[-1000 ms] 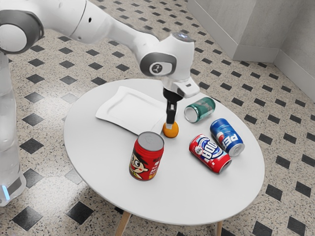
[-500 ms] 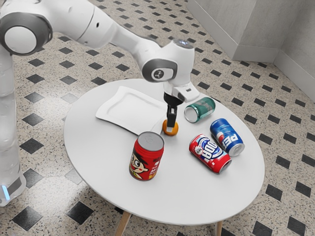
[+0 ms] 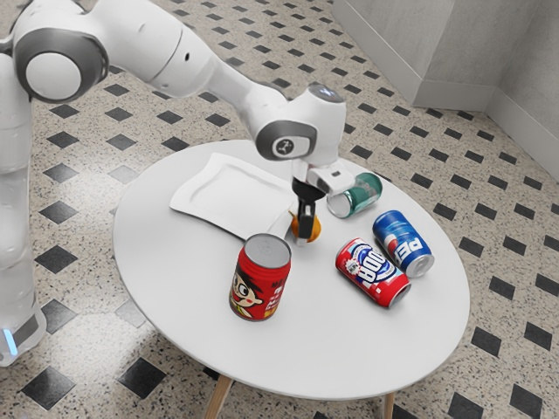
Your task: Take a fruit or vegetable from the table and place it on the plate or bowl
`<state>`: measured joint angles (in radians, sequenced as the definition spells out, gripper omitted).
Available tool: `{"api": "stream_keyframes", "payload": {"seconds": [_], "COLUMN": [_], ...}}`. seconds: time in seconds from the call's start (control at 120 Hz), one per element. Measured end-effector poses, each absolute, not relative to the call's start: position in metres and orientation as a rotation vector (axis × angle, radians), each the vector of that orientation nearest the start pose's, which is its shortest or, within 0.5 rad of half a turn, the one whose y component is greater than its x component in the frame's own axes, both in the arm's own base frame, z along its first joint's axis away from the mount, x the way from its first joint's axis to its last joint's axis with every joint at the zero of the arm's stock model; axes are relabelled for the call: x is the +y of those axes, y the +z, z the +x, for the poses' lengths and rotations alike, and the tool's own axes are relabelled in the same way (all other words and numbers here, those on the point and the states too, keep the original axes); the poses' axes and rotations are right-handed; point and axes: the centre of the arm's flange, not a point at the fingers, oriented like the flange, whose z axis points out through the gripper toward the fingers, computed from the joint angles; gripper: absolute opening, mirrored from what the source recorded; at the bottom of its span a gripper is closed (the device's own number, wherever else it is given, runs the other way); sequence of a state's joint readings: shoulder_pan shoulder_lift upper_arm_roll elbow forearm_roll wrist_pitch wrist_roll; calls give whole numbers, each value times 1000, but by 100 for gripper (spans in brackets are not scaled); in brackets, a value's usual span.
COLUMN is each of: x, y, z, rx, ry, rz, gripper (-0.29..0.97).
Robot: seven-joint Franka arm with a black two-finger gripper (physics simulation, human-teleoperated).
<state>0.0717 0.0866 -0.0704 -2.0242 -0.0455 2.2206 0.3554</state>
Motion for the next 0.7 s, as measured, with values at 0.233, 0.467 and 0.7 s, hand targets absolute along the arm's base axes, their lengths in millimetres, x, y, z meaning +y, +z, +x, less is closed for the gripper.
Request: {"api": "stream_keyframes", "payload": {"seconds": [0.233, 0.467, 0.7], "x": [3, 16, 52], "y": [447, 516, 514], "z": [579, 501, 440], "rx": [443, 294, 23], "ry": [-296, -462, -462], "rz": [-3093, -3041, -3054], "gripper": [29, 33, 45]}}
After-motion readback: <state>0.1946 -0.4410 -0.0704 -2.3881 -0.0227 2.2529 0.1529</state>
